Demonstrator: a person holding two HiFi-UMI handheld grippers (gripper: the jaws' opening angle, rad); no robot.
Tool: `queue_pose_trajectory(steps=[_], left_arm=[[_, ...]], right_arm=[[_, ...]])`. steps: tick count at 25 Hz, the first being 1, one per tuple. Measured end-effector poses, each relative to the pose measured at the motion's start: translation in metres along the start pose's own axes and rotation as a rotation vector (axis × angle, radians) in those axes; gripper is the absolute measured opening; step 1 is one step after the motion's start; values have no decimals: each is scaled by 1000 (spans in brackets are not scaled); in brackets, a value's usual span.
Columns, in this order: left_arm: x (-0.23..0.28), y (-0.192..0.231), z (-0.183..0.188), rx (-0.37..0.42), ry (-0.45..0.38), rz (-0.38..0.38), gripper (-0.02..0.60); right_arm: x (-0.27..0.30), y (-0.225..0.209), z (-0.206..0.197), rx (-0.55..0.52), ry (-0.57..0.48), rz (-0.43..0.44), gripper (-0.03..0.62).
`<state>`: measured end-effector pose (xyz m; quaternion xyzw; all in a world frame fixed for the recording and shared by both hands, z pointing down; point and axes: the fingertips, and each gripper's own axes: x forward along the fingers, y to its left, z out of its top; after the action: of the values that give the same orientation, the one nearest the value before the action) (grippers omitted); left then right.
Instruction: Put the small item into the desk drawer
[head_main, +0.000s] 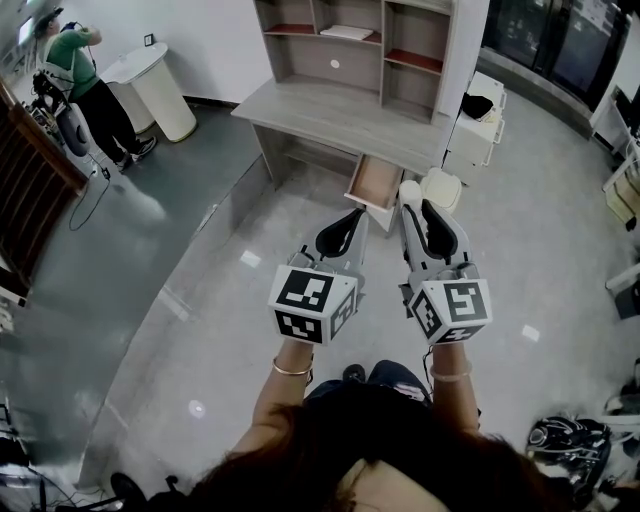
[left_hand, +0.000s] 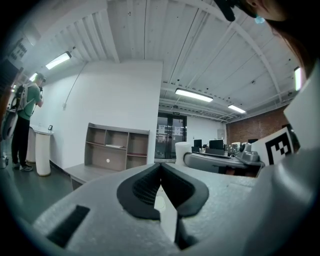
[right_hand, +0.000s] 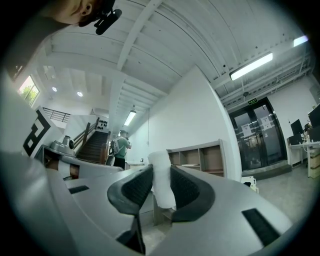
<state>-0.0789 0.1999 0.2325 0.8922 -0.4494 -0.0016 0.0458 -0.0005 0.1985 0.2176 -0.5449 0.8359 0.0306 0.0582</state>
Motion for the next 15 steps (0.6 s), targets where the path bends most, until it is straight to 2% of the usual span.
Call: queue_pose_trajectory(steps=[15], left_arm=[[35,25,-10,-26,20,-26,15]], right_arm=[[37,-12,-15,-10,25,-14,106]])
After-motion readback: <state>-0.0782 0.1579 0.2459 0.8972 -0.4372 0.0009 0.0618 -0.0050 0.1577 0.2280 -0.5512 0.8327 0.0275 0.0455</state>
